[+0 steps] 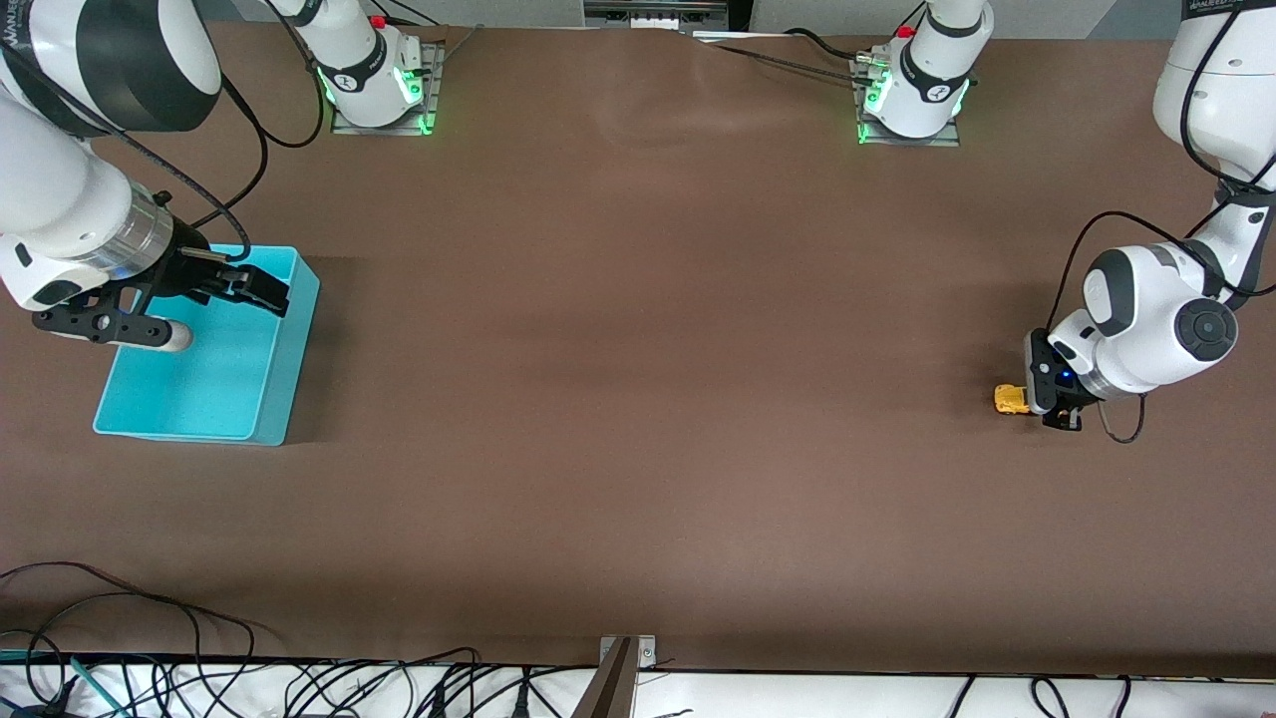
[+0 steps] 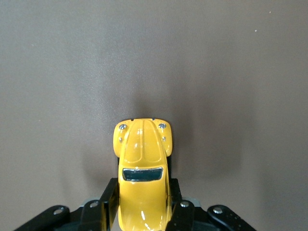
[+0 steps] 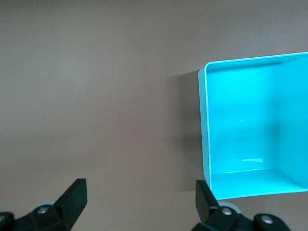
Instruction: Wind up and store yellow beetle car
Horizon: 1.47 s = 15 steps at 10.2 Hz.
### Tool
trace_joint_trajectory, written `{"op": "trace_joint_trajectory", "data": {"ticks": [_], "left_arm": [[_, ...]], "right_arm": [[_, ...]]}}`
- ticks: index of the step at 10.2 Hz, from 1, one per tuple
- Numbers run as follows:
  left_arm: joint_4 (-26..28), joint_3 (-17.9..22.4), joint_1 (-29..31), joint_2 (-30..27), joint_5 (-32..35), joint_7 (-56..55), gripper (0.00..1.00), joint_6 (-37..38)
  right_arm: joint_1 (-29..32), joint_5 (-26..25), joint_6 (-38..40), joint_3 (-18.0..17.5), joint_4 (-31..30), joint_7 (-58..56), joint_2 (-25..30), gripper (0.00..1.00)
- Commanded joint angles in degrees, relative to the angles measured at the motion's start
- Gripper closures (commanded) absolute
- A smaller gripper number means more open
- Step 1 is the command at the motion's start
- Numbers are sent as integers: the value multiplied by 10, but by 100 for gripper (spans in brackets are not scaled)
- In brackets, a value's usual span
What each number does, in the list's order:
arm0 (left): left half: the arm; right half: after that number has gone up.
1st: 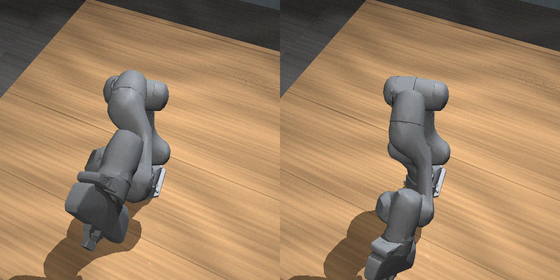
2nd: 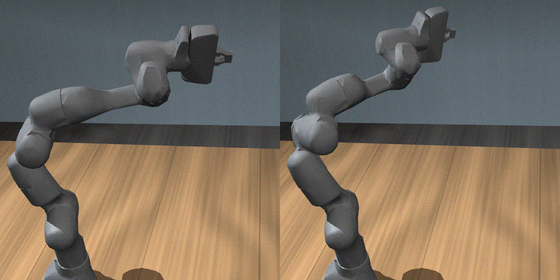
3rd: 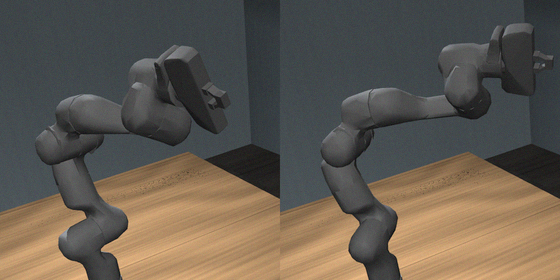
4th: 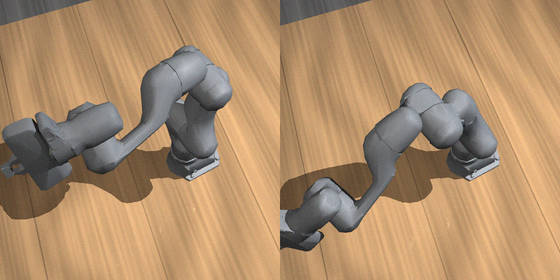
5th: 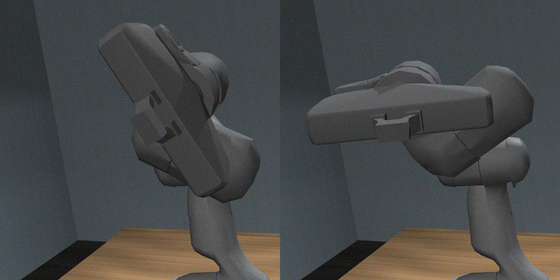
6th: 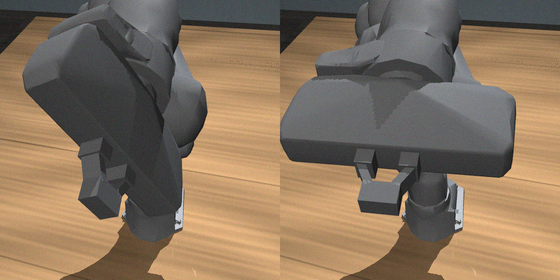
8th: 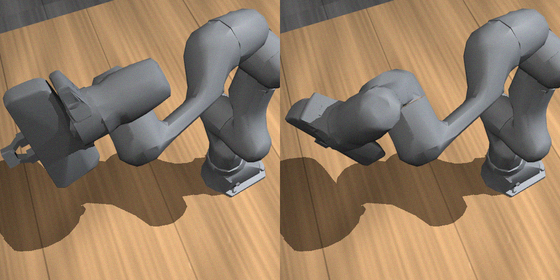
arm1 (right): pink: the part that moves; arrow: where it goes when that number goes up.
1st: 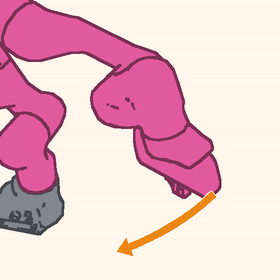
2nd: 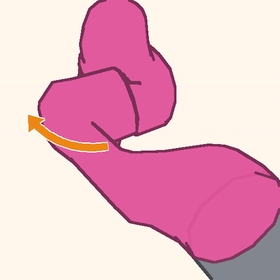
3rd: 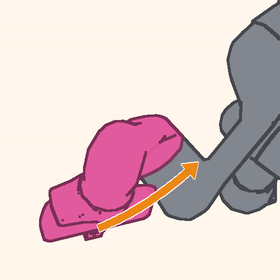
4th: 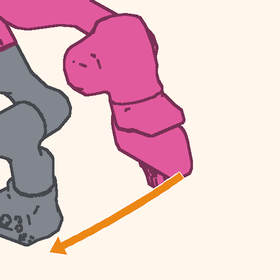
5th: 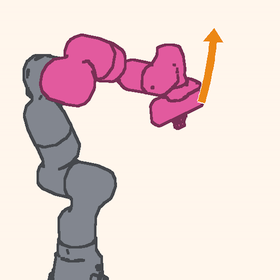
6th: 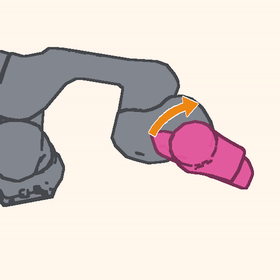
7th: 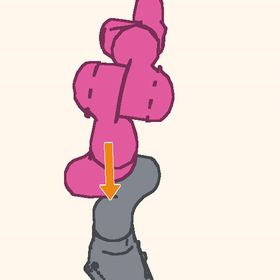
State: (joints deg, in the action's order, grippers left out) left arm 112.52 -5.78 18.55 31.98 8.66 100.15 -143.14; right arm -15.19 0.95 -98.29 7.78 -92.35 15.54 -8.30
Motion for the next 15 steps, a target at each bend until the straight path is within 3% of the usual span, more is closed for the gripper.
{"op": "trace_joint_trajectory", "data": {"ticks": [1,2,3,4,10,13,15], "left_arm": [[-15,-2,10,27,4,10,93,6],[-15,-3,10,27,4,10,67,8],[-19,-5,10,23,4,11,17,22],[-32,-14,9,18,4,12,0,56],[-127,-57,5,-27,1,-6,0,229],[-203,-85,1,-35,-15,-91,0,350],[-223,-112,0,-35,-40,-171,0,408]], "right_arm": [[0,-9,10,-1,15,-10,-5,0],[0,-8,9,-1,14,-10,-5,0],[0,-8,9,-1,15,-10,-5,0],[0,-8,9,-1,15,-11,-5,0],[1,-9,10,-1,15,-23,-5,0],[1,-9,9,0,15,-23,-6,0],[1,-9,10,-1,15,-22,-5,0]]}}
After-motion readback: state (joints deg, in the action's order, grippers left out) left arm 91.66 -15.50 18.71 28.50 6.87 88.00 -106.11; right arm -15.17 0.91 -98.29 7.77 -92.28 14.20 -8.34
